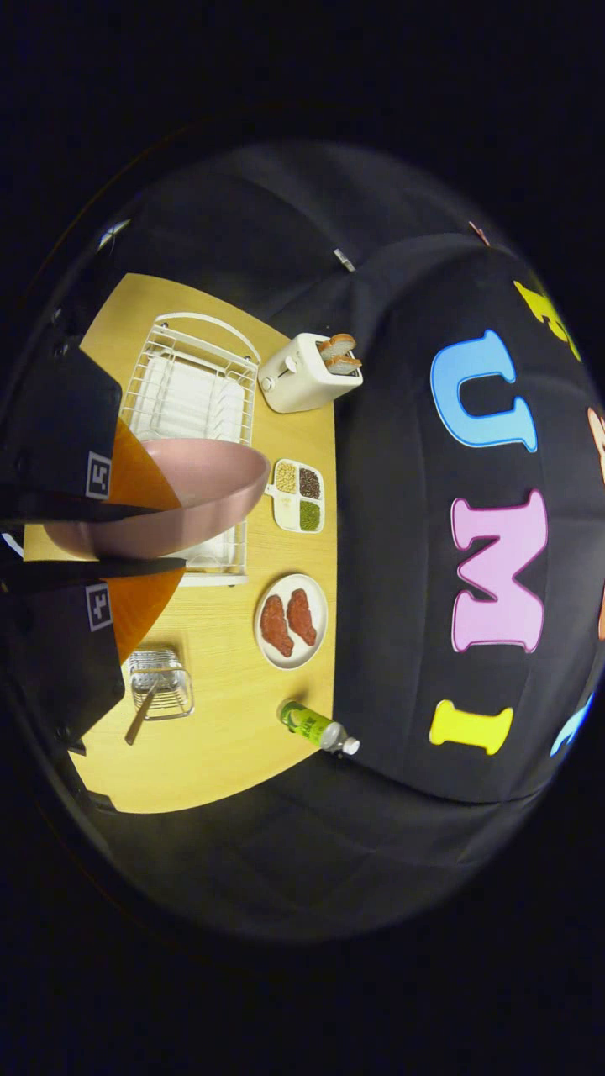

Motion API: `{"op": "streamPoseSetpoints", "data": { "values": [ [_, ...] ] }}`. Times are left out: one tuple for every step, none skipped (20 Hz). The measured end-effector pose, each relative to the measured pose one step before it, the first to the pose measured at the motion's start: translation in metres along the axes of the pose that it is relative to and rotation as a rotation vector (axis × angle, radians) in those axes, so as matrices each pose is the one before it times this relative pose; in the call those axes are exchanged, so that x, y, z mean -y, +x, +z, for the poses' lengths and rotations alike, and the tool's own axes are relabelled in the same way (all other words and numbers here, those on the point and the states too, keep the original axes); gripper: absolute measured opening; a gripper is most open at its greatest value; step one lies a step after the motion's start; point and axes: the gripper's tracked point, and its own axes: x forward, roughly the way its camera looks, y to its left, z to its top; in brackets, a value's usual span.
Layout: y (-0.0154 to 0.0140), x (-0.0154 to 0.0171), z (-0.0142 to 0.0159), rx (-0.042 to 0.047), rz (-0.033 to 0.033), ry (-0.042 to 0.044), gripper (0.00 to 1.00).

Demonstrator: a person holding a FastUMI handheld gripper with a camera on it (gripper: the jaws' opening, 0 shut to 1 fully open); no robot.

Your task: Take the plate from the dish rack, then take the spoon from the basket and place it into the plate.

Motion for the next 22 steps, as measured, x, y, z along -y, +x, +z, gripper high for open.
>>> {"op": "streamPoseSetpoints", "data": {
  "values": [
    [-0.00772,0.00589,-0.01199,-0.00871,0.02060,0.03036,0.21],
    [-0.00577,0.00591,-0.01471,-0.01154,0.02273,0.03094,0.21],
    [-0.00627,0.00557,-0.01504,-0.01816,0.02210,0.03531,0.21],
    [-0.00599,0.00508,-0.01871,-0.02596,0.02098,0.03889,0.21],
    [-0.00277,0.00439,-0.01730,-0.03021,0.02222,0.03703,0.21],
    [-0.00163,0.00472,-0.01921,-0.03277,0.01935,0.03510,0.21],
    [0.00039,0.00572,-0.01753,-0.02803,0.01181,0.03647,0.21],
    [0.00321,0.00448,-0.01973,-0.02999,0.01248,0.03721,0.21],
    [0.00493,0.00208,-0.01780,-0.03216,0.01680,0.03666,0.21],
    [0.00826,0.00282,-0.01787,-0.02890,0.01539,0.03748,0.21],
    [0.01065,0.00263,-0.01363,-0.02876,0.01400,0.02848,0.21],
    [0.01031,0.00510,-0.01335,-0.02346,0.00688,0.02556,0.21],
    [0.01245,0.00512,-0.00694,-0.01173,-0.00142,0.02052,0.22],
    [0.01380,0.00820,-0.00450,-0.01694,-0.01000,0.02327,0.21],
    [0.01320,0.00441,-0.00132,-0.00825,-0.00641,0.02292,0.21],
    [0.01036,0.00251,-0.00227,-0.00675,-0.00574,0.01263,0.21],
    [0.00941,0.00253,0.00198,-0.00129,-0.00774,0.00018,0.21],
    [0.00766,0.00272,-0.00018,0.00543,-0.01182,-0.00608,0.21],
    [0.00733,0.00305,0.00202,0.00341,-0.01253,-0.01217,0.22],
    [0.00248,0.00130,0.00597,0.00774,0.00142,-0.00079,0.22],
    [0.00999,-0.00379,-0.00099,0.00907,0.01711,0.01395,0.21],
    [0.00421,0.00033,-0.00038,0.00309,0.00028,0.00830,0.21]
  ]
}}
